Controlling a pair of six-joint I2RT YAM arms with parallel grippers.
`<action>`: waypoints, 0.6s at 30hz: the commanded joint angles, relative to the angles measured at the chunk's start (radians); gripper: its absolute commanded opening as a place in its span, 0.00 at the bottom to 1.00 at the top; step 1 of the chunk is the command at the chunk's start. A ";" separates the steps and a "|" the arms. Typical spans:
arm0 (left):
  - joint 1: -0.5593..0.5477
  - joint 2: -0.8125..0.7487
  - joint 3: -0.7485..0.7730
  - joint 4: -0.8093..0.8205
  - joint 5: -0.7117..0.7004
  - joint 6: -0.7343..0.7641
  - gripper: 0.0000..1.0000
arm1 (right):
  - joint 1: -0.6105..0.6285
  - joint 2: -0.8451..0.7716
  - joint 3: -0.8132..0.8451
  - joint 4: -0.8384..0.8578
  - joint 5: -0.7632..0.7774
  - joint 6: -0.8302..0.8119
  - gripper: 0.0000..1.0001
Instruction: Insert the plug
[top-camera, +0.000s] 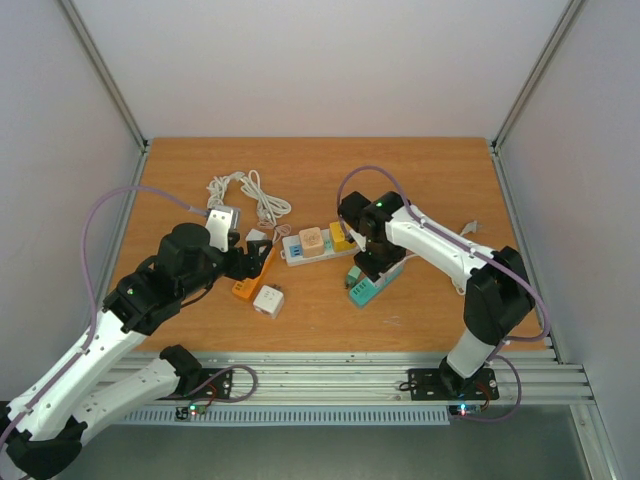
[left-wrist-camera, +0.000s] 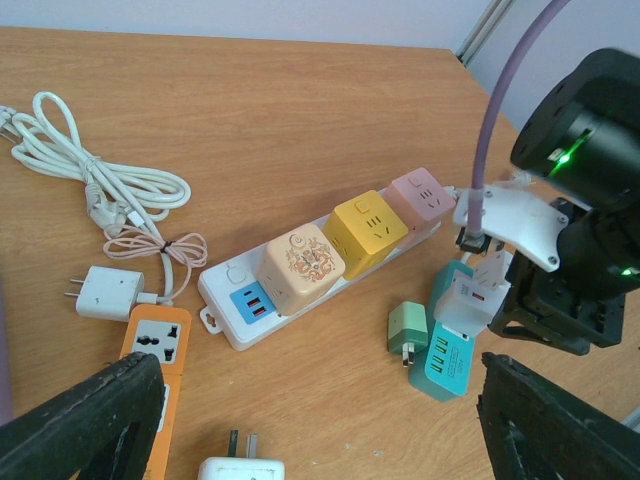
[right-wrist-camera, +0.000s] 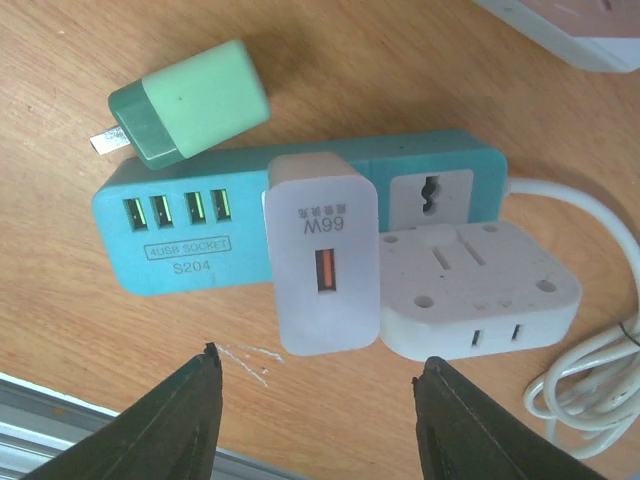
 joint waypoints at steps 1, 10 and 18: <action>0.000 0.005 -0.012 0.037 0.006 0.005 0.86 | -0.004 -0.022 0.020 -0.008 -0.001 0.017 0.50; 0.000 0.005 -0.011 0.034 0.001 0.008 0.86 | -0.004 0.031 0.000 0.014 -0.027 0.020 0.23; 0.000 0.009 -0.011 0.035 0.005 0.008 0.86 | -0.005 0.057 -0.044 0.033 -0.028 0.025 0.19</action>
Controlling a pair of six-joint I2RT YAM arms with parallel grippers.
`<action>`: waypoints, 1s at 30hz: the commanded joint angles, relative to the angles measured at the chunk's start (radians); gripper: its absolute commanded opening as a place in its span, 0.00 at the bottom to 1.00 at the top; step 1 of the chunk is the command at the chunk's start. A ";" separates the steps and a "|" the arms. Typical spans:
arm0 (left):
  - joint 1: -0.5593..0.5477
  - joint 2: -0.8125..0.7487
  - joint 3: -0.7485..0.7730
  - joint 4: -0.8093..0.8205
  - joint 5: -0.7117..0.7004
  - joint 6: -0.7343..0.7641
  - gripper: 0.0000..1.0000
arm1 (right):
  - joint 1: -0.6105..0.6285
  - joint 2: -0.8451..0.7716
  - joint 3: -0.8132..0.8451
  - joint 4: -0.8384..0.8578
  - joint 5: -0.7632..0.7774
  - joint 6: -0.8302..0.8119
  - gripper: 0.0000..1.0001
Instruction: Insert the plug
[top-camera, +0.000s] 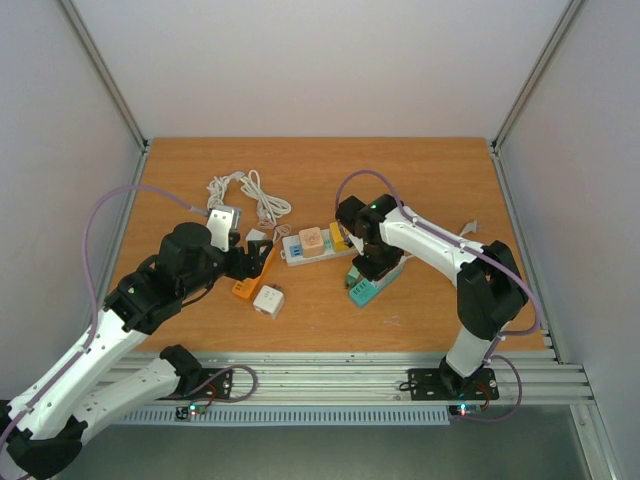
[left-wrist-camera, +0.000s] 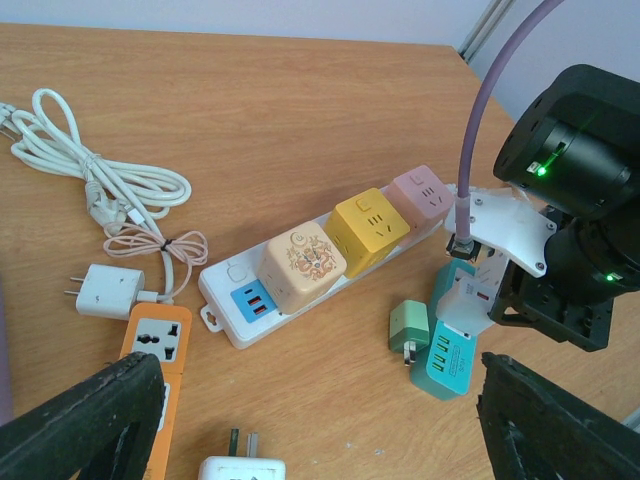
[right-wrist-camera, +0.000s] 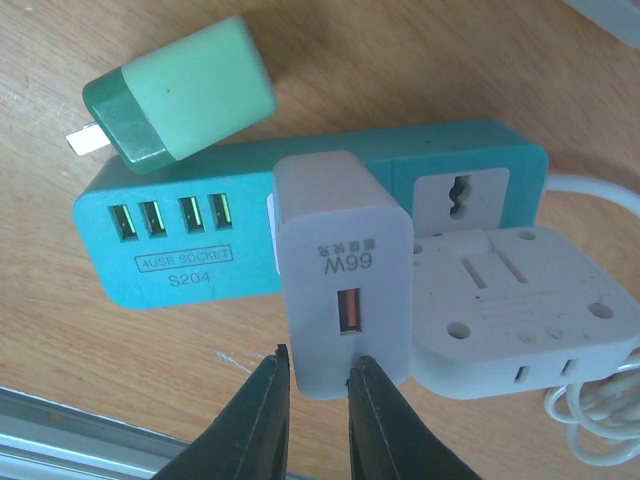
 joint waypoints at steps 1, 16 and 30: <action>0.001 0.003 -0.011 0.033 0.004 0.008 0.86 | -0.006 0.016 -0.032 0.015 -0.009 0.014 0.19; 0.001 0.004 -0.010 0.030 0.005 0.008 0.86 | -0.008 0.003 -0.098 0.042 -0.076 0.081 0.28; 0.000 0.003 -0.012 0.032 -0.025 0.004 0.86 | 0.081 -0.049 0.097 0.045 0.077 0.183 0.53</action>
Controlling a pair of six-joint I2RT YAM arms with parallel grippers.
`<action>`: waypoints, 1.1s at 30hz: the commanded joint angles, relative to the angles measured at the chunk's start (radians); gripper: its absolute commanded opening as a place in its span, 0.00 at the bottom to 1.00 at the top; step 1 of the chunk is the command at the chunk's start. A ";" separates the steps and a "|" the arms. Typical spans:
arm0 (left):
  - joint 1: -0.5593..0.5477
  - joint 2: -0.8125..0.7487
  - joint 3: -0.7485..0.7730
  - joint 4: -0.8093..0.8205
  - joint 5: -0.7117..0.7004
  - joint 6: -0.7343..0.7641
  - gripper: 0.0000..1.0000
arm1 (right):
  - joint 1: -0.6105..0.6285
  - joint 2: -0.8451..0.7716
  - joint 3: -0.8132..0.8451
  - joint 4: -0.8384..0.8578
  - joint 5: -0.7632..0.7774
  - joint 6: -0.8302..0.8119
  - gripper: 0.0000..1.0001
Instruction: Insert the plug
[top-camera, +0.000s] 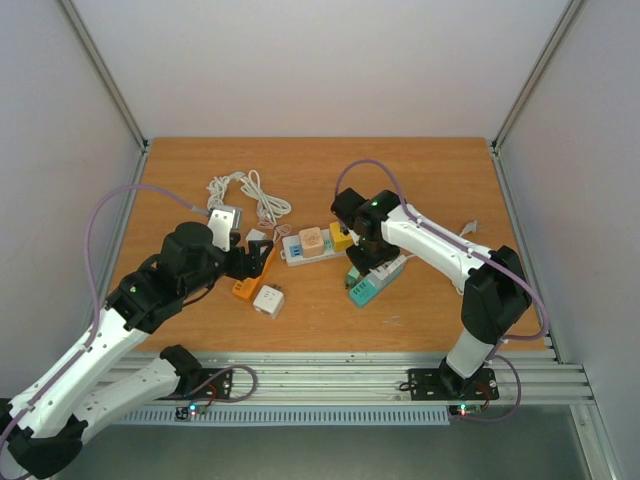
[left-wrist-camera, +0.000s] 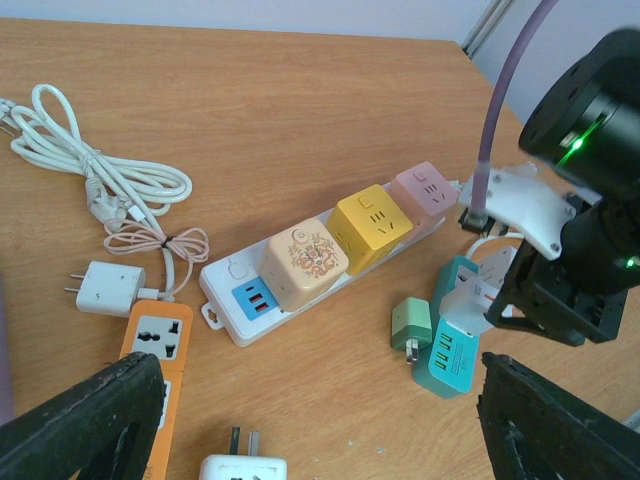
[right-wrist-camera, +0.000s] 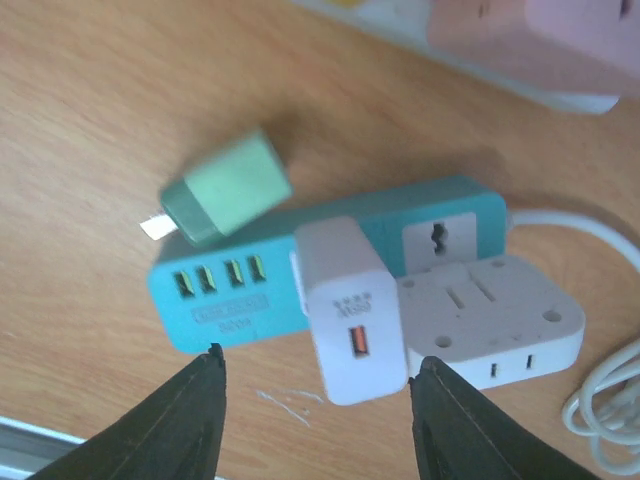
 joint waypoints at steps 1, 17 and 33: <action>0.001 -0.012 -0.011 0.034 -0.031 0.002 0.86 | 0.086 -0.006 0.060 0.039 0.089 0.080 0.54; 0.001 -0.062 -0.030 0.055 -0.098 -0.006 0.86 | 0.192 0.094 -0.088 0.302 0.241 0.720 0.55; 0.001 -0.055 -0.026 0.047 -0.100 -0.002 0.86 | 0.194 0.118 -0.132 0.338 0.294 0.977 0.46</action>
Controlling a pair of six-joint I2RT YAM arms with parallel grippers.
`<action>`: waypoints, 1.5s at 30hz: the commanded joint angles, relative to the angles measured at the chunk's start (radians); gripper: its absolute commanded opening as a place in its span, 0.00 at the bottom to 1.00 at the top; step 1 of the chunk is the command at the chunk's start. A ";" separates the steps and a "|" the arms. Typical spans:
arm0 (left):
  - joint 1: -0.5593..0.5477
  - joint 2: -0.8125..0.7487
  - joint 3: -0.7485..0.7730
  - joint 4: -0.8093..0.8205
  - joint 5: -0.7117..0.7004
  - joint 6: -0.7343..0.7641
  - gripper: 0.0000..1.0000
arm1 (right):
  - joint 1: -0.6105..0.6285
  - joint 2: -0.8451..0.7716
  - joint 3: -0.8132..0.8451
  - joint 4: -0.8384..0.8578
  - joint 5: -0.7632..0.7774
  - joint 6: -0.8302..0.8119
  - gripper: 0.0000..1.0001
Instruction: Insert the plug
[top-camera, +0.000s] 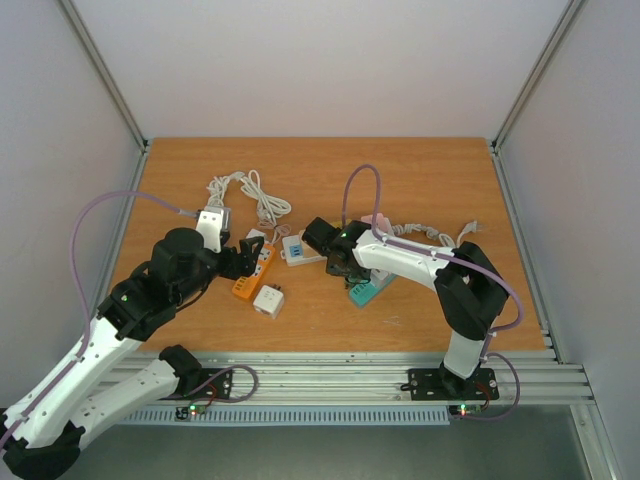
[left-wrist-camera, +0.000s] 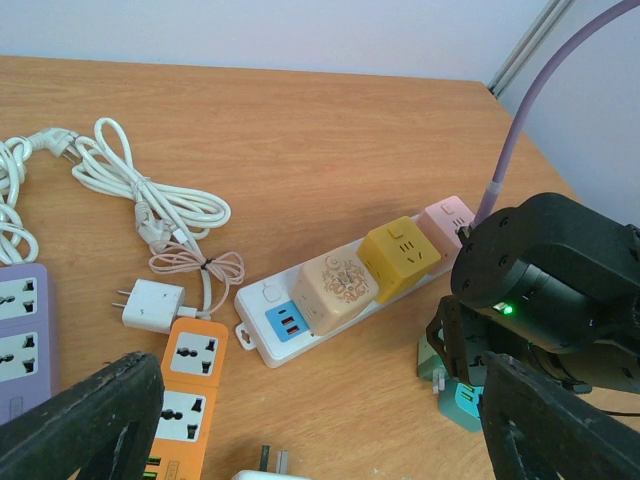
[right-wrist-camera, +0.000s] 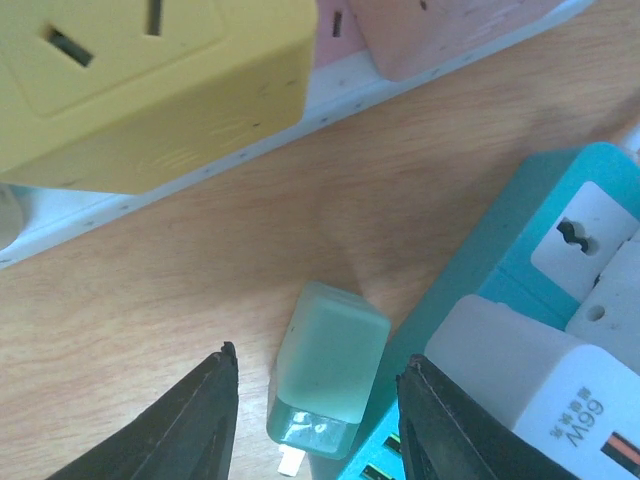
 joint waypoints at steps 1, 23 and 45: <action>0.001 0.005 -0.009 0.040 -0.011 -0.002 0.86 | 0.009 0.031 -0.013 0.011 0.028 0.089 0.46; 0.000 0.008 -0.009 0.037 -0.008 -0.002 0.86 | -0.009 0.099 -0.056 0.120 -0.071 0.144 0.37; 0.000 -0.047 -0.051 0.237 0.265 -0.093 0.99 | -0.110 -0.484 -0.190 0.568 -0.623 -0.371 0.19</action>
